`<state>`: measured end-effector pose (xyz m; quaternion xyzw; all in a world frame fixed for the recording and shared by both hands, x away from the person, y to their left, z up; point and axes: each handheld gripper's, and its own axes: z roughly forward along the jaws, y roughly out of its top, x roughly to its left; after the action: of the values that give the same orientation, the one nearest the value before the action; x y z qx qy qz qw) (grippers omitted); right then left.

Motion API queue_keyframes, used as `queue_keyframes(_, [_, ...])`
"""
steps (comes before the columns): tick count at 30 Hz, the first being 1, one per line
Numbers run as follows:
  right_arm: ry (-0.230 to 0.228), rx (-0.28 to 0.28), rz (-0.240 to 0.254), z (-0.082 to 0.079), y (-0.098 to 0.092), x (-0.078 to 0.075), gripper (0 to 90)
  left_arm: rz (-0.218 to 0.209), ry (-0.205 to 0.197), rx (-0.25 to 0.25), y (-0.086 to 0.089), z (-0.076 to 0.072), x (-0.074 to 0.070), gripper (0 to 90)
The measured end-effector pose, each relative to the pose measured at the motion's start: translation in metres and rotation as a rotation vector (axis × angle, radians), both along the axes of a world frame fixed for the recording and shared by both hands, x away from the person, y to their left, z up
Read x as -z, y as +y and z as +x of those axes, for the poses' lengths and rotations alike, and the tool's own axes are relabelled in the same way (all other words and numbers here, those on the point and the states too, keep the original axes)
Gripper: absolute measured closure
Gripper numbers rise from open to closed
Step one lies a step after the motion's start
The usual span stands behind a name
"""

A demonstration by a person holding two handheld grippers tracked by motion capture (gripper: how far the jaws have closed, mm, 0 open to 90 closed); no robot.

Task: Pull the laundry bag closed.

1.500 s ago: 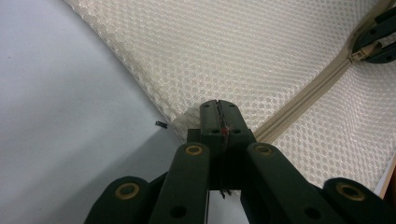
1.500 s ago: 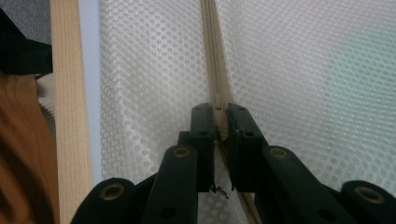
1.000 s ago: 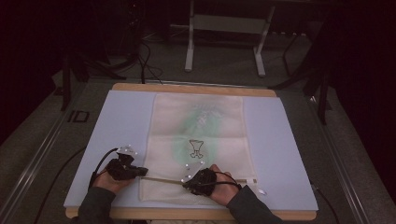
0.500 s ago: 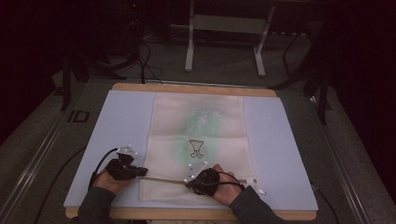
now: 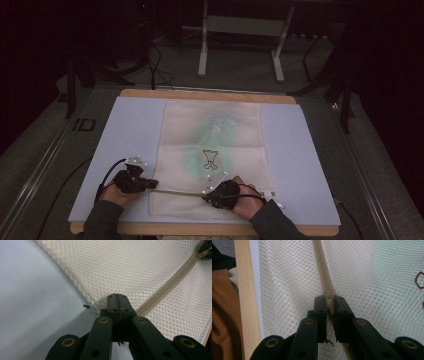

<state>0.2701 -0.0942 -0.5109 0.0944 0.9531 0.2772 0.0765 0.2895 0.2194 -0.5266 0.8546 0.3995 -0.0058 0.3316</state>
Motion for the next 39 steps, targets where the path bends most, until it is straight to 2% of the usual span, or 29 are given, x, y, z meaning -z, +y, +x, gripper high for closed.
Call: queue_keyframes(39, [0.005,0.044,-0.007,-0.001,-0.031,-0.001,82.2,0.002,-0.002,0.001,0.000,0.000,0.000,90.0])
